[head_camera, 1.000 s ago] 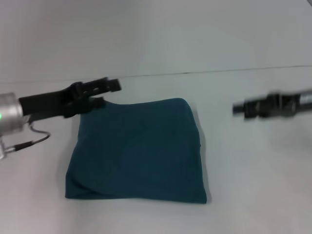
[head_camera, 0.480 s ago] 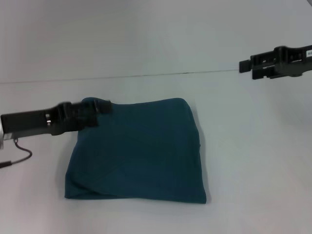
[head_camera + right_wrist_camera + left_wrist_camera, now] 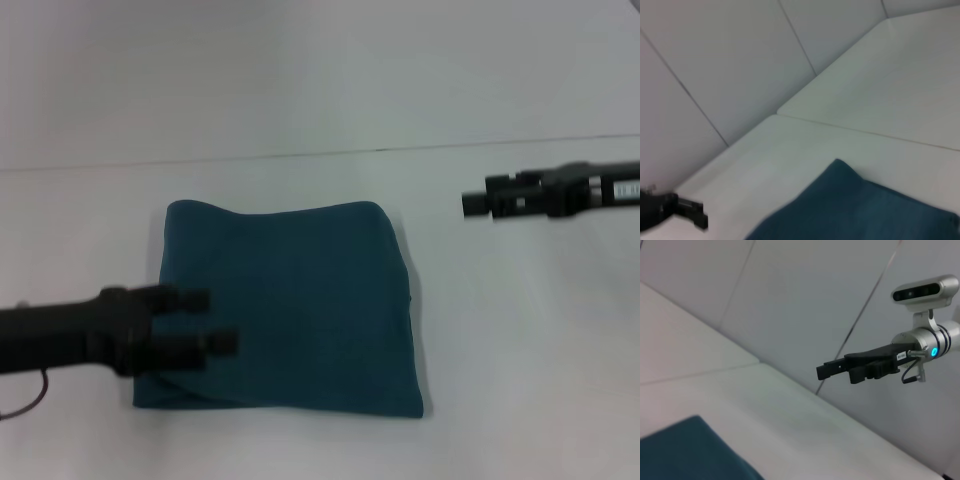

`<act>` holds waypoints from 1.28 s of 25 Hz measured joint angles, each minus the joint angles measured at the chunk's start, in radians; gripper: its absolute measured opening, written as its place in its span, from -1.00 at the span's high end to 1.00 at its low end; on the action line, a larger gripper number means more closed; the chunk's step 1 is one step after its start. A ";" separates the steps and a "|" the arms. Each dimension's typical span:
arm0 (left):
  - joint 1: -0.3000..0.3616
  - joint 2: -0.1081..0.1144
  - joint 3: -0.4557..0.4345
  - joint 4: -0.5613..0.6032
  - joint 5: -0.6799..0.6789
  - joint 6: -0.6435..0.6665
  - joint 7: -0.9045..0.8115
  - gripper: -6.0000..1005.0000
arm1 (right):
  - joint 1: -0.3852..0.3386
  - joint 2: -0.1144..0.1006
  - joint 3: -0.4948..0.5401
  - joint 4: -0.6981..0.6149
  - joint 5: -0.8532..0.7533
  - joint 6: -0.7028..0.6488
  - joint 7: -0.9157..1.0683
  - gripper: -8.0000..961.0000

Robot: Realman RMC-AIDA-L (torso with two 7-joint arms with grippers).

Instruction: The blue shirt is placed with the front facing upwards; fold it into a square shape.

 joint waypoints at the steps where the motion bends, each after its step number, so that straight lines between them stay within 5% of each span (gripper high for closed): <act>1: 0.006 0.000 0.000 0.001 0.008 0.007 0.002 -0.83 | -0.019 0.016 -0.006 -0.024 -0.003 -0.006 -0.023 -0.41; 6: 0.041 -0.003 -0.013 0.004 0.032 0.088 0.066 -0.83 | -0.106 0.092 -0.030 -0.113 -0.007 -0.072 -0.176 -0.65; 11: 0.100 -0.027 -0.019 0.007 0.033 0.104 0.189 -0.83 | -0.157 0.129 -0.035 -0.074 -0.005 -0.105 -0.274 -0.86; 22: 0.108 -0.040 -0.007 -0.059 0.181 0.081 0.230 -0.83 | -0.165 0.127 -0.077 0.174 -0.018 -0.105 -0.470 -0.92; 32: 0.096 -0.039 -0.011 -0.121 0.182 0.078 0.162 -0.83 | -0.126 0.132 -0.091 0.305 -0.011 -0.081 -0.475 -0.92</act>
